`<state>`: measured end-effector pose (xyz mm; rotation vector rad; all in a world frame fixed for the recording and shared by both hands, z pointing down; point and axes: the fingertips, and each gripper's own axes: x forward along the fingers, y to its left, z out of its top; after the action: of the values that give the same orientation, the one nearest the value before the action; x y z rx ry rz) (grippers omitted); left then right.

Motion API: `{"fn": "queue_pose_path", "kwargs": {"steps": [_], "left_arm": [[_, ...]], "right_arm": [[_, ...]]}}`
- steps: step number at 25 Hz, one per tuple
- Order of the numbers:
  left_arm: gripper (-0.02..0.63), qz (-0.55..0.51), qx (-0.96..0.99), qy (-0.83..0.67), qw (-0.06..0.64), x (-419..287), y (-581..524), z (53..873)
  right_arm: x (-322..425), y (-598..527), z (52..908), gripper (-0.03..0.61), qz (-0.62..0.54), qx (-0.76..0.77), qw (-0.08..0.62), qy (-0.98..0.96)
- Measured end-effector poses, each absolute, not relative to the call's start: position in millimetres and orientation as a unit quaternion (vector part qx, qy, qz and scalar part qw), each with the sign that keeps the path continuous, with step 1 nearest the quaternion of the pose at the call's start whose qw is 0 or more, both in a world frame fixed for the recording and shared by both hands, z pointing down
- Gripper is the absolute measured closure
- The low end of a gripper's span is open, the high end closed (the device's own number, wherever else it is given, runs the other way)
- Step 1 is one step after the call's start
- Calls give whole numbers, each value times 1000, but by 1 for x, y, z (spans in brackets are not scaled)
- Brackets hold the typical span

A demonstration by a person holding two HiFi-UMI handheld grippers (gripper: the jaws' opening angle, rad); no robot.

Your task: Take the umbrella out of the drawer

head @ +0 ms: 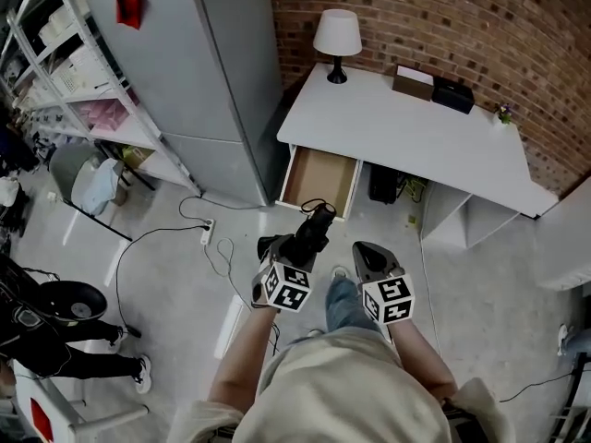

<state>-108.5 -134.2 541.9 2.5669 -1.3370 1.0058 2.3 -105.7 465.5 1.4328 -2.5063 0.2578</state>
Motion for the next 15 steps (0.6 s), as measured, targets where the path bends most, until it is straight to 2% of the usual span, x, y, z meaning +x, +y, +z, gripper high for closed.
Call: {"fn": "queue_pose_path", "kwargs": {"steps": [15], "left_arm": [[360,228,821,-514,96,-151,-61,500]], "right_arm": [[-6,-67,436,575,49,479,96,-871]]}}
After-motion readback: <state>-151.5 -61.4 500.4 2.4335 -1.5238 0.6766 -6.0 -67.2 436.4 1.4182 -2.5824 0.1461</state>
